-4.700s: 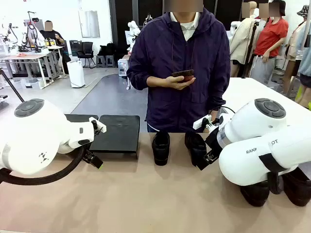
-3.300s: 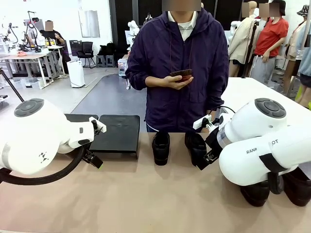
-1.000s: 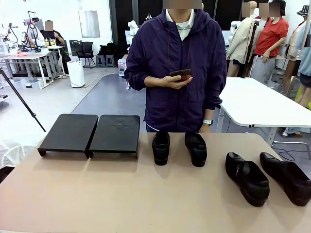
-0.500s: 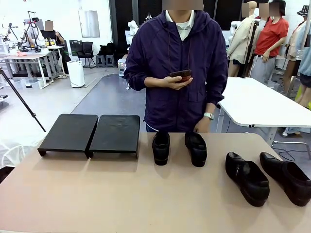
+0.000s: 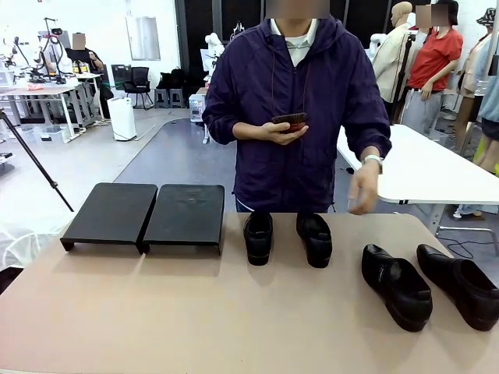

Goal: Organize the shoes by placing them on the stand.
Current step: Pick up one Shoe and place it in the middle of the table.

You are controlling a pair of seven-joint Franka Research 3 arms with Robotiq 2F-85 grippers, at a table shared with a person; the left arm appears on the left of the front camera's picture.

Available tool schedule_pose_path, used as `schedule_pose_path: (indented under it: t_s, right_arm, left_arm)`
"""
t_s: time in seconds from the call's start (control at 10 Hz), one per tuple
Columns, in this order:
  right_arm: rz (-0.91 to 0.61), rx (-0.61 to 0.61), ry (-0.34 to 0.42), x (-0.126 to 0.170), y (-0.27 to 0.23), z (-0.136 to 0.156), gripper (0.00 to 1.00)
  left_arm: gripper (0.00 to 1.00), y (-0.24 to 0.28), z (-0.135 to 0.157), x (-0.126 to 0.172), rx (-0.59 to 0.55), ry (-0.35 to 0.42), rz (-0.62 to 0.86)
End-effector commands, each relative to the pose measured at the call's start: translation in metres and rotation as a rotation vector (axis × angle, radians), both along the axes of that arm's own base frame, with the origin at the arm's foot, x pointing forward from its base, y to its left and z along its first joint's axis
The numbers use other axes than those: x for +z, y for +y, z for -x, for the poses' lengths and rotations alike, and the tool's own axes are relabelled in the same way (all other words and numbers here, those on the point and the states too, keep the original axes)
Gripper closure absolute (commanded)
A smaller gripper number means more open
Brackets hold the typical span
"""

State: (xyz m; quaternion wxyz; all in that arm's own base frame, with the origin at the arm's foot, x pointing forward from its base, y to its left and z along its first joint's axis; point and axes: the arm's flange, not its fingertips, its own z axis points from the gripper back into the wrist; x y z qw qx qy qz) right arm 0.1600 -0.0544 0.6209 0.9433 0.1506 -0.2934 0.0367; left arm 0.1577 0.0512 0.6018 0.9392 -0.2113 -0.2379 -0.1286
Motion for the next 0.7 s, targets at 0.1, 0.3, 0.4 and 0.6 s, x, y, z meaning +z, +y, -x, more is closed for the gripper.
schedule_pose_path:
  t_s: [0.1, 0.3, 0.4, 0.6]
  right_arm:
    - [-0.009, -0.007, -0.003, 0.001, 0.001, -0.001, 0.00]
    - [0.000, 0.000, 0.000, 0.000, 0.000, 0.000, 0.00]
    - [-0.016, 0.048, 0.026, -0.008, 0.001, -0.031, 0.00]
    - [-0.032, 0.062, 0.053, -0.006, -0.008, -0.037, 0.00]
  left_arm:
    - [0.00, -0.002, 0.001, 0.001, -0.013, -0.004, 0.001]
    - [0.00, -0.002, 0.001, 0.001, -0.013, -0.004, 0.001]
    - [0.00, -0.002, 0.001, 0.001, -0.013, -0.004, 0.001]
    - [0.00, -0.002, 0.001, 0.001, -0.013, -0.004, 0.001]
